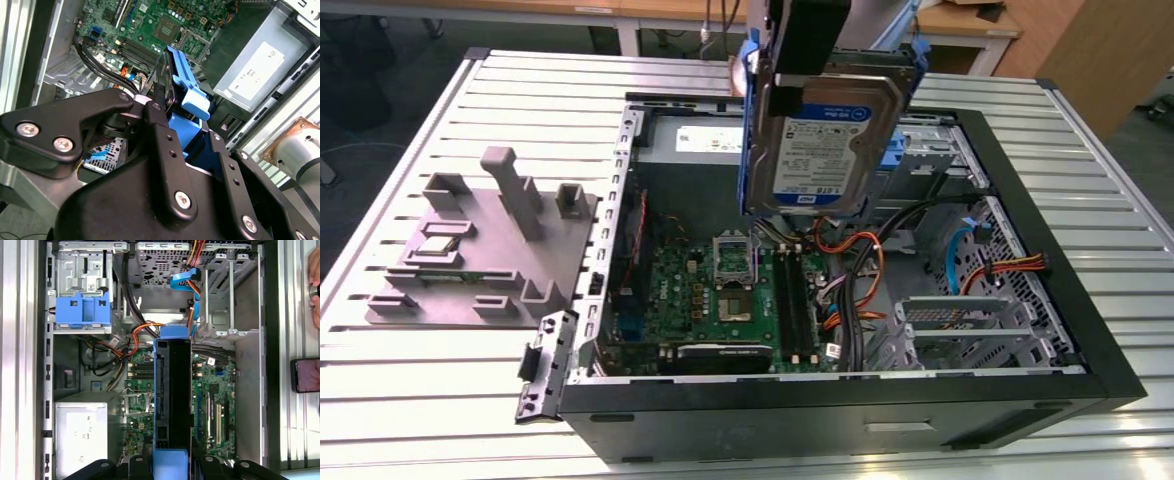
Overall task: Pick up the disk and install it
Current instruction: 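Insert the disk into the insertion slot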
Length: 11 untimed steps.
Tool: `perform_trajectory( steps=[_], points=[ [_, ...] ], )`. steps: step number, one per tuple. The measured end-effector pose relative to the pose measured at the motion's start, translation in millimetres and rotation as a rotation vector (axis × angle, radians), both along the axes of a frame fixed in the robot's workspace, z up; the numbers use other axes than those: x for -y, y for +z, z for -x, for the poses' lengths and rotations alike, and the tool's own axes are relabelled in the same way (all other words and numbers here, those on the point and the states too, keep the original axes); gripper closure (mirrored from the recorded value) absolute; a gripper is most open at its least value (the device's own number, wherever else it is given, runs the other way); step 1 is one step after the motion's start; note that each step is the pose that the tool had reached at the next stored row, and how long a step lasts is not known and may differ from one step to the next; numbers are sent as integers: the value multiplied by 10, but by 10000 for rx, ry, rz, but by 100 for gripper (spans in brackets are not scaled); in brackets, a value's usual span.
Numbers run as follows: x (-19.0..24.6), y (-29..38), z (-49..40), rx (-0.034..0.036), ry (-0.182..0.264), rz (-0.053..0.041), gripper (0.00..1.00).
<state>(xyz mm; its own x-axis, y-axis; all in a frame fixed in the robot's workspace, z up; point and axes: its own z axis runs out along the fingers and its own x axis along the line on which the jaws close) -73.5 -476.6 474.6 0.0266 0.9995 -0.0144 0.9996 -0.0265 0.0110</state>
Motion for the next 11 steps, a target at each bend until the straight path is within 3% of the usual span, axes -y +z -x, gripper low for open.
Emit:
perform_trajectory(
  steps=[5,11],
  points=[
    [108,0,0,0,1,1,64],
    [125,0,0,0,0,0,64]
  ],
)
